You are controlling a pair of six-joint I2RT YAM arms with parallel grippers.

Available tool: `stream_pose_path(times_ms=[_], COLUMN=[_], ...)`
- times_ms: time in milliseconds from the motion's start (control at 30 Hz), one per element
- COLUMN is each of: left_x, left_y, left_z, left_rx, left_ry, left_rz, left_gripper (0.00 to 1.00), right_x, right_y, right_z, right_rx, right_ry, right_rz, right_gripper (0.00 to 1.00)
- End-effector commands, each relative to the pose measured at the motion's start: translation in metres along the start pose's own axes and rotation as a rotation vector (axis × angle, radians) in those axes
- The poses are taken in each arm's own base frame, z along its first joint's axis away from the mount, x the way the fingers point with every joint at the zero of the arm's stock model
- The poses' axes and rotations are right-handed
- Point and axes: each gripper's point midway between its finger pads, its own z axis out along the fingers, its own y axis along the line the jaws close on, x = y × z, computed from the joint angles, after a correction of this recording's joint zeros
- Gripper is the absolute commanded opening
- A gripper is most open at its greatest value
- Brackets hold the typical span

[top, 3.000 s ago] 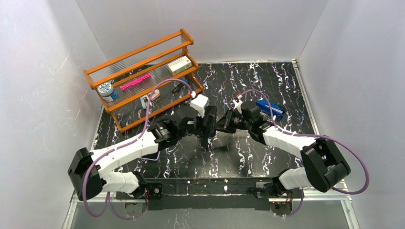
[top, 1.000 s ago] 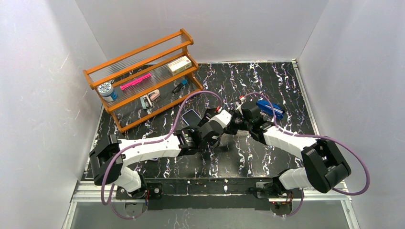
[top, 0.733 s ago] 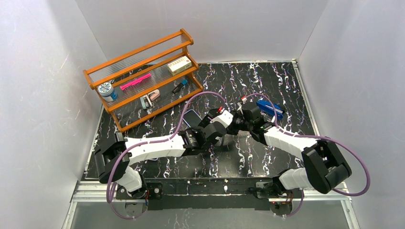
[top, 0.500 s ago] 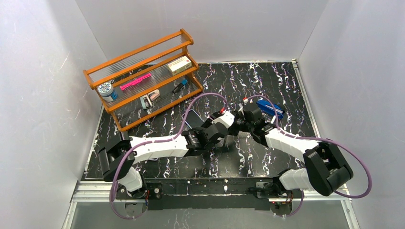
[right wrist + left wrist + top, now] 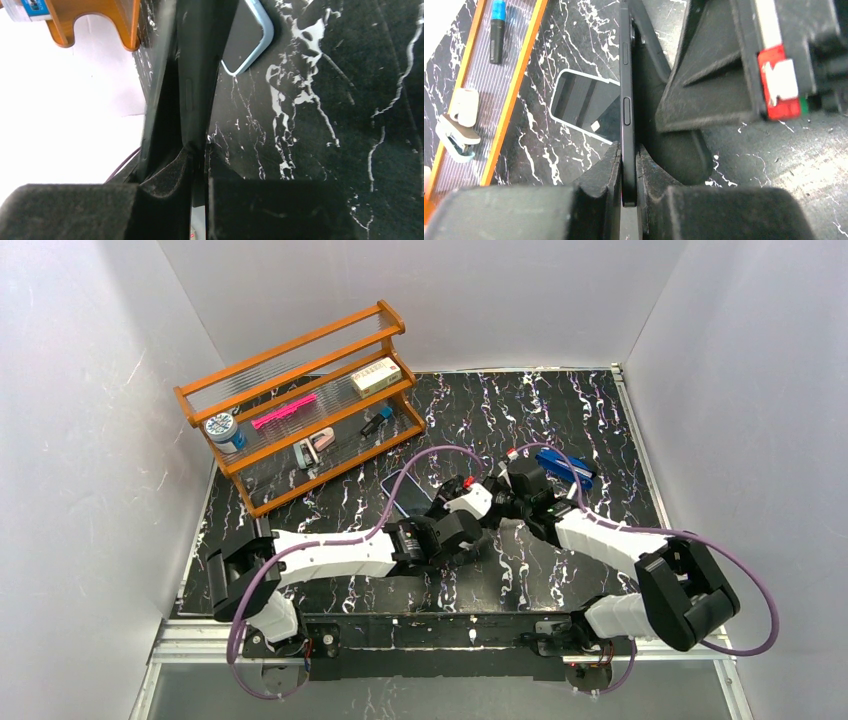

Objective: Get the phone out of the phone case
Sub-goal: Remove the phone case from the phone, then place the phone at the center of the board.

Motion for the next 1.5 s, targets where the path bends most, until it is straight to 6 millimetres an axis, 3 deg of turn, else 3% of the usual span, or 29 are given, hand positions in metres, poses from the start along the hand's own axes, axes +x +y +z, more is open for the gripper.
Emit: stream_pose_path(times_ms=[0,233,433,700,833,1133,1467], left_x=[-0.012,-0.018,-0.032,-0.04,-0.046,-0.029,-0.02], left_y=[0.009,0.032,0.048,0.058,0.054,0.04,0.02], left_z=[-0.029,-0.04,-0.004,0.071,0.095,0.147,0.167], left_rx=[0.005,-0.069,-0.164,-0.307,-0.353,-0.369,-0.314], left_ry=[-0.036,-0.024,0.042,0.137,0.148,0.202,0.218], left_rz=[-0.104,-0.144,-0.146,-0.083,-0.047,0.0,-0.03], left_gripper=[0.0,0.0,0.0,0.0,0.0,0.01,0.28], right_x=[-0.057,-0.101,-0.11,-0.109,-0.104,-0.102,-0.101], right_y=[0.009,-0.045,-0.072,-0.073,-0.076,-0.099,-0.107], right_z=[0.001,-0.001,-0.016,-0.04,-0.05,-0.075,-0.083], right_rx=[-0.001,0.142,0.195,0.218,0.233,0.342,0.378], right_ry=[-0.161,-0.156,-0.144,-0.218,-0.232,-0.304,-0.325], right_rz=[-0.025,-0.079,-0.12,-0.184,-0.196,-0.192,-0.185], right_gripper=[0.01,0.01,0.01,0.01,0.01,0.01,0.01])
